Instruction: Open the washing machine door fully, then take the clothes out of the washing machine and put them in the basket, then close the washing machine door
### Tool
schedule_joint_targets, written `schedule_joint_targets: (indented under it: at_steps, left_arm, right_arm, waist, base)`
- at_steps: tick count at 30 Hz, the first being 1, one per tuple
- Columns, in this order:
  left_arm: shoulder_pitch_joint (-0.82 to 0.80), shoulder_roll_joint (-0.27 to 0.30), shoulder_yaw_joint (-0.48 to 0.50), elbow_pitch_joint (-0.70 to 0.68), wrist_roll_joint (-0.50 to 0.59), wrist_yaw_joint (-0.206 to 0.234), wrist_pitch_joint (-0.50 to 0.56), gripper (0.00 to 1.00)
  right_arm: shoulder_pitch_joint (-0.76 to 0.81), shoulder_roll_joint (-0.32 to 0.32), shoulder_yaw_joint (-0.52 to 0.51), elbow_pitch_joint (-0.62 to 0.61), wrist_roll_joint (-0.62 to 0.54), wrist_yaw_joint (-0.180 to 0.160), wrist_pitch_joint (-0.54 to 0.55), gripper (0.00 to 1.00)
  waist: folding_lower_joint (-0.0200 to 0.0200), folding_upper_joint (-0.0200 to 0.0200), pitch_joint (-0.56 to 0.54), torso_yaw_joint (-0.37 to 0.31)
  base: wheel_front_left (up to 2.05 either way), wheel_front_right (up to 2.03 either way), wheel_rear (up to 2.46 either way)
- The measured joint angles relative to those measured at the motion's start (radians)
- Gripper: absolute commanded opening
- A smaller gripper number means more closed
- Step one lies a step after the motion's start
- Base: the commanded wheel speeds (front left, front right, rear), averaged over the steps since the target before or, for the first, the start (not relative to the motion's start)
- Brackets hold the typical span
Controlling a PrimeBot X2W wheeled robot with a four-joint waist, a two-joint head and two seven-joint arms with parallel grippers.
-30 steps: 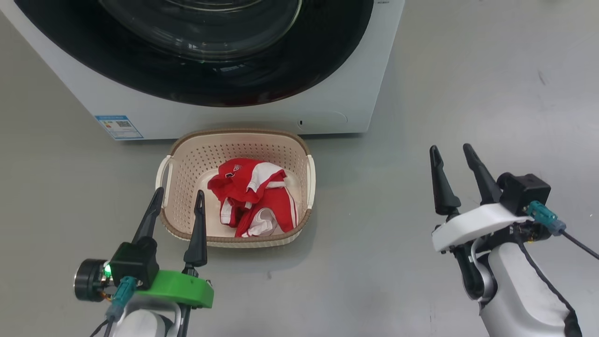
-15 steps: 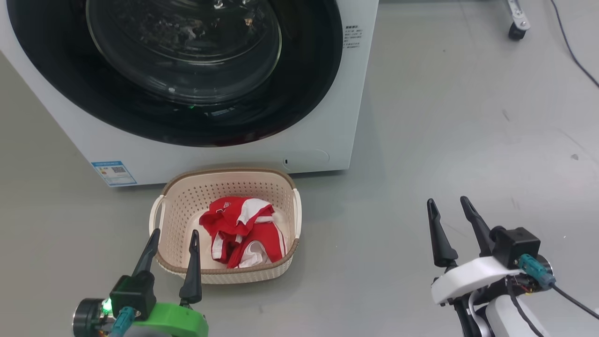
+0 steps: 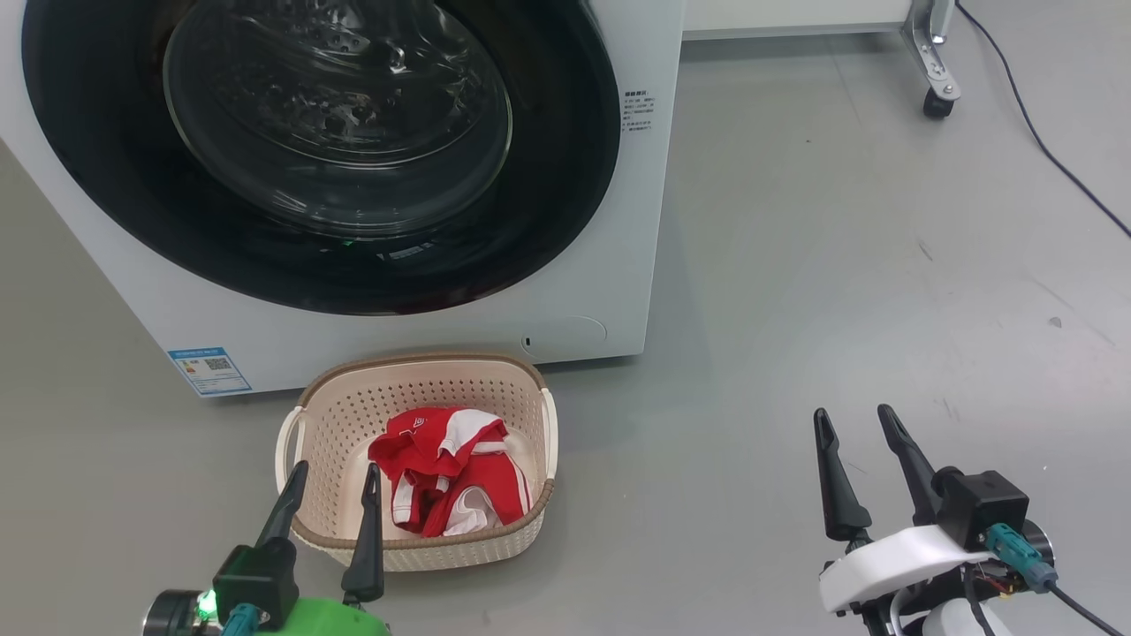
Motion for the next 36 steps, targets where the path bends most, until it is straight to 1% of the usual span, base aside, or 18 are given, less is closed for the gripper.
schedule_joint_targets:
  at_steps: [22, 36]
  left_arm:
    - [0.015, 0.002, -0.011, -0.019, -0.007, -0.006, 0.0, 1.0]
    - [0.015, 0.006, -0.012, -0.024, -0.007, -0.006, 0.002, 1.0]
  right_arm:
    - [0.057, 0.013, -0.008, -0.067, -0.018, 0.0, 0.0, 1.0]
    - [0.071, 0.021, -0.018, -0.077, -0.025, 0.001, 0.0, 1.0]
  waist:
    - [0.0, 0.0001, -0.003, 0.017]
    - [0.0, 0.0, -0.001, 0.018]
  base:
    - [0.0, 0.0, 0.0]
    - [0.0, 0.0, 0.0]
